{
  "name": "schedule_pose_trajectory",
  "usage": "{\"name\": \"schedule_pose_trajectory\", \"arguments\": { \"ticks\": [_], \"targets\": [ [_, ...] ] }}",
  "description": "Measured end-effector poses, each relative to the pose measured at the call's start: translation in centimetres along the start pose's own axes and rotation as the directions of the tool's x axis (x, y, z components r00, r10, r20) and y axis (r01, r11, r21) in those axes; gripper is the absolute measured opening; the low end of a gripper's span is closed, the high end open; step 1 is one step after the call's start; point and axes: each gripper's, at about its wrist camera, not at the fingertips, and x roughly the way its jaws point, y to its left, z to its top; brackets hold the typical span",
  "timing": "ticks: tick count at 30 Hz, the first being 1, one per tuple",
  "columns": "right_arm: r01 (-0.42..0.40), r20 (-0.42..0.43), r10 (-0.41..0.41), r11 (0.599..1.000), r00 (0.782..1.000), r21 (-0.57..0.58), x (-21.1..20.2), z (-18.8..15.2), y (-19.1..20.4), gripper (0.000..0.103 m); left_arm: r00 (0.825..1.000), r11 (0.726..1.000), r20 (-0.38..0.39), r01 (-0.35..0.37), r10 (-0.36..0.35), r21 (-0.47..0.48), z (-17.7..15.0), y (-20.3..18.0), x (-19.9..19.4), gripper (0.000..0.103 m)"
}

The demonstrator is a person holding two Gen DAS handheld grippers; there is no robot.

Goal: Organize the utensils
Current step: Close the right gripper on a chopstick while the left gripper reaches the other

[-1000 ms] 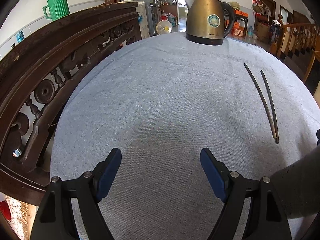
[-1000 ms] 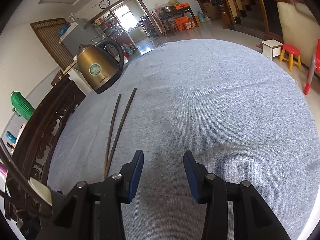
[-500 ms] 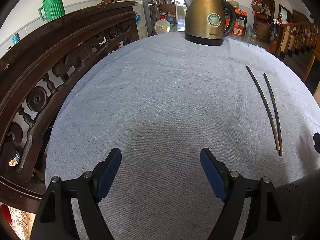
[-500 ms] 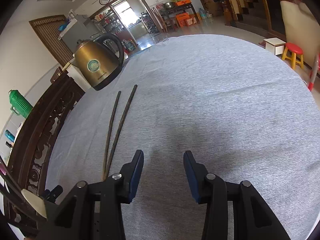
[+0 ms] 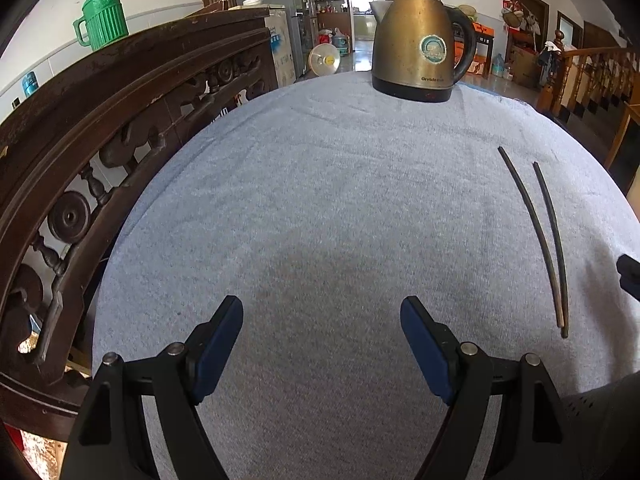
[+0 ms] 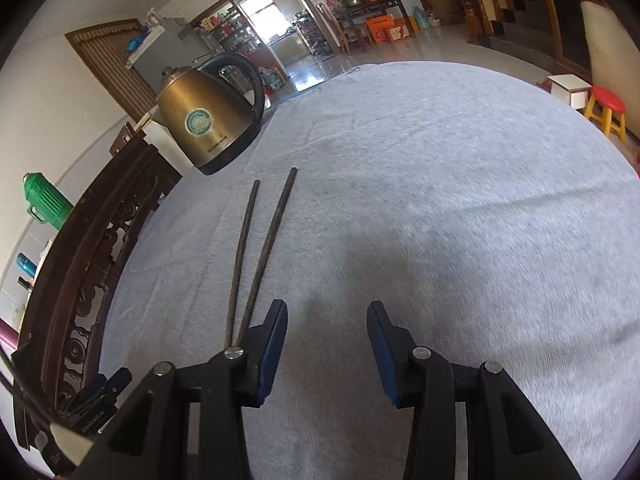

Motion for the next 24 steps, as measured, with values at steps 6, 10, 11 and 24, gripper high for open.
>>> {"name": "schedule_pose_trajectory", "arguments": {
  "ticks": [6, 10, 11, 24],
  "targets": [
    [-0.022, -0.035, 0.021, 0.999, 0.999, -0.041, 2.4, 2.2, 1.3, 0.044, 1.000, 1.000, 0.017, 0.006, -0.006, 0.014, 1.3, -0.4, 0.3, 0.081],
    [-0.032, -0.053, 0.028, 0.997, 0.998, -0.074, 4.4, 3.8, 2.2, 0.044, 1.000, 0.999, 0.023, 0.011, -0.011, 0.037, 1.9, -1.0, 0.5, 0.081],
    [-0.031, -0.058, 0.026, 0.997, 0.998, -0.073, 5.0, 4.4, 2.4, 0.044, 1.000, 0.999, 0.025, 0.008, -0.009, 0.043, 2.0, -1.1, 0.4, 0.081],
    [0.118, -0.226, -0.144, 0.985, 0.963, -0.126, 13.6, 11.5, 5.9, 0.044, 0.999, 0.992, 0.033, 0.006, -0.010, 0.123, 4.5, -2.5, 1.0, 0.081]
  ]
}}
